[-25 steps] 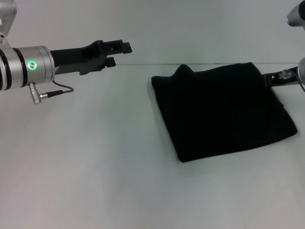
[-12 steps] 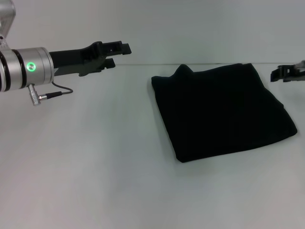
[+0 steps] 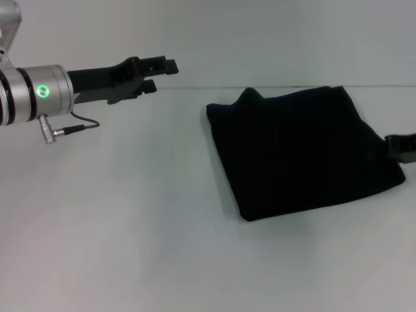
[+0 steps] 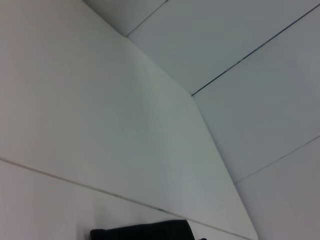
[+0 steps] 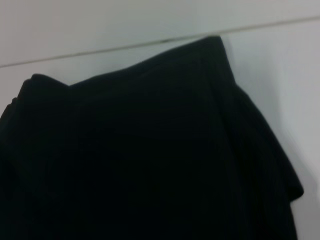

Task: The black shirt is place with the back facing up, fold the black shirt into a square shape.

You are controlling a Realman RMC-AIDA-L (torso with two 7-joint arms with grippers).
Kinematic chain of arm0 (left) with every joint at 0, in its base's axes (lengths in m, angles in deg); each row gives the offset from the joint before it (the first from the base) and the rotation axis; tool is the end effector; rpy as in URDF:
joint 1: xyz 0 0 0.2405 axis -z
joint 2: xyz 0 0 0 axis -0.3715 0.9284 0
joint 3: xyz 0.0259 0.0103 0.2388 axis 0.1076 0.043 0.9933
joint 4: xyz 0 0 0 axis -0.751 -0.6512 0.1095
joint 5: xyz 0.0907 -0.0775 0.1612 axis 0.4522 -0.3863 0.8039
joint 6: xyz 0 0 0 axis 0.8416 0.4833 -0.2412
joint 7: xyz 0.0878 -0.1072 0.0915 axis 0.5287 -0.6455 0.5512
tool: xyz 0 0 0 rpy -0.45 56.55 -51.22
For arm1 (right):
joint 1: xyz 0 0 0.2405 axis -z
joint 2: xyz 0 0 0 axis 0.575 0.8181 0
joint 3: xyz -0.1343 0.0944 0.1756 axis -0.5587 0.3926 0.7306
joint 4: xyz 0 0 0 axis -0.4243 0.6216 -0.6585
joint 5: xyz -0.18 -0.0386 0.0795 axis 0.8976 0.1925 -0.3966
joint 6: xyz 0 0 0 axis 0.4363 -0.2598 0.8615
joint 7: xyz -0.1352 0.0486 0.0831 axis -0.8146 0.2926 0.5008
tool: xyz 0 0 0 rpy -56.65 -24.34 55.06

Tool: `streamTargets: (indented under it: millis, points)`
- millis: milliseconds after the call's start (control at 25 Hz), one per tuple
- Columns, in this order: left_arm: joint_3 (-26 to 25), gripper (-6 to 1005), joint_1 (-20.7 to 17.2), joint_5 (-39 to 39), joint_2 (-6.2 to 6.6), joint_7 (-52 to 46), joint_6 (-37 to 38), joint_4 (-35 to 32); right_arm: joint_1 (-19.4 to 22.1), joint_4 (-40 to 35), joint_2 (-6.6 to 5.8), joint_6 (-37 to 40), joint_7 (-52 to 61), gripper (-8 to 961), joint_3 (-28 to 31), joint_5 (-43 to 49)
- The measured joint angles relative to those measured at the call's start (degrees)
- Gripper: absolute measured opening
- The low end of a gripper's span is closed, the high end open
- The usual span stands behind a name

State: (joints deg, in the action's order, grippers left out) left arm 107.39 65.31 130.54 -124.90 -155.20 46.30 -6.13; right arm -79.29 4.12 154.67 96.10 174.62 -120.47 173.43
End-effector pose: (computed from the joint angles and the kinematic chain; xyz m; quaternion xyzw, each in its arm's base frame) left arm -0.1929 0.4291 0.0204 -0.7298 -0.5863 -0.3084 0.1686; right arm 0.2774 0.4158 0.0402 -0.7446 0.6041 0.0044 0.2838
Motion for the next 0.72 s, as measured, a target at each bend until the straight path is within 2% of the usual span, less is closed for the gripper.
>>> streamTargets:
  millis: [360, 600, 720]
  points:
    - [0.0, 753, 0.0, 0.0, -0.02, 0.0, 0.0, 0.1, 1.1, 1.4, 0.28, -0.5, -1.5, 344, 0.2, -2.1]
    - [0.0, 752, 0.0, -0.5, -0.12, 0.0, 0.0, 0.1, 1.1, 0.8, -0.99, 2.7, -1.3, 344, -0.2, -1.7]
    - [0.0, 752, 0.0, -0.5, -0.19, 0.0, 0.0, 0.1, 1.1, 0.8, -1.2, 3.0, -1.1, 343, -0.1, 0.0]
